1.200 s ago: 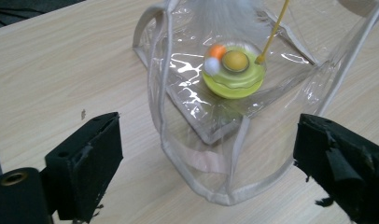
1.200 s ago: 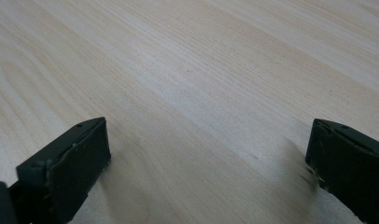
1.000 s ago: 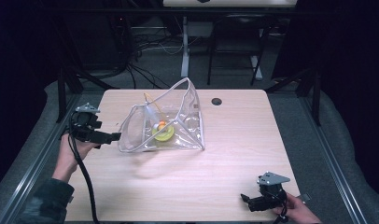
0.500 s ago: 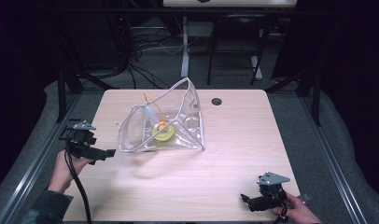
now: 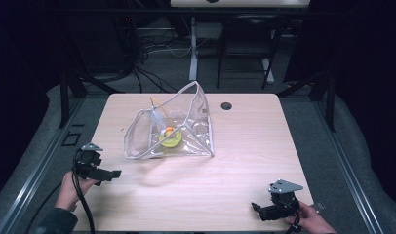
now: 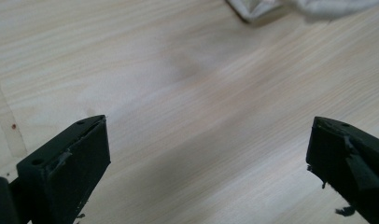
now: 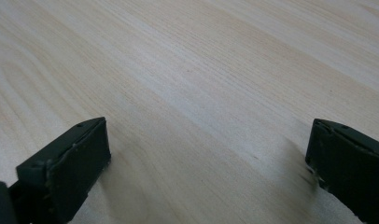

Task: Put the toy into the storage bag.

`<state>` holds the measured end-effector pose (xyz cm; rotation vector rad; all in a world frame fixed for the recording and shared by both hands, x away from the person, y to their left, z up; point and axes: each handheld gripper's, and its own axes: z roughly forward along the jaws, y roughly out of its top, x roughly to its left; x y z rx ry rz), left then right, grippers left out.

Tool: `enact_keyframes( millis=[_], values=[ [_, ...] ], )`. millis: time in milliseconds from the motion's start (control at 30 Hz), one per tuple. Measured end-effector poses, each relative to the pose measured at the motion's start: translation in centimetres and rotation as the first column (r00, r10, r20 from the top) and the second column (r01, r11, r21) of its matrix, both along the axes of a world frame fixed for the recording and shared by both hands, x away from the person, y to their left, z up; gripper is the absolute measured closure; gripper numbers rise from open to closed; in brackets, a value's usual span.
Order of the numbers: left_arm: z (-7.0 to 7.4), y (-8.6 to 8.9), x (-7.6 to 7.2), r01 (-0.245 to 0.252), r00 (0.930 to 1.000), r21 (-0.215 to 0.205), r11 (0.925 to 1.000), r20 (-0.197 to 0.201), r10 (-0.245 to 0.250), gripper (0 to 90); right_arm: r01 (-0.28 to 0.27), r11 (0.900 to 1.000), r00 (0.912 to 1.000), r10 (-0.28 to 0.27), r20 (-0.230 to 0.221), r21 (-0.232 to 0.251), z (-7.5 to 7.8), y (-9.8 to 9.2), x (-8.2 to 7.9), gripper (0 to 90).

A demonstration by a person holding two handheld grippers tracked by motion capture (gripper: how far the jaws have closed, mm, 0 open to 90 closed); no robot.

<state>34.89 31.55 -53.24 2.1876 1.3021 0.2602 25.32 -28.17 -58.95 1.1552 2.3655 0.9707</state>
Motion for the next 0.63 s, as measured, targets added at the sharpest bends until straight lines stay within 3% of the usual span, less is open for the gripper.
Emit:
enact_keyframes(
  millis=[133,233,467,633],
  values=[
    [-1.3,0.0,-0.4,-0.006,1.0000,-0.003,1.0000,-0.001,0.006,0.0,0.000,1.000,1.0000,0.000,0.000,0.000,0.0,0.0,0.0,0.0],
    [-2.2,-0.1,-0.4,-0.004,0.9991,0.022,0.9998,-0.041,0.005,0.0,0.000,1.000,1.0000,0.000,0.000,0.000,0.0,0.0,0.0,0.0],
    [-3.6,-0.1,-0.7,0.001,0.9984,0.027,0.9996,-0.057,0.000,0.0,0.001,1.000,1.0000,-0.001,0.000,0.000,0.0,0.0,0.0,0.0],
    [-4.1,-0.5,-1.1,0.017,0.9995,0.075,0.9970,-0.028,-0.015,0.0,0.001,1.000,1.0000,-0.001,0.000,0.001,0.0,0.0,0.0,0.0]
  ],
)
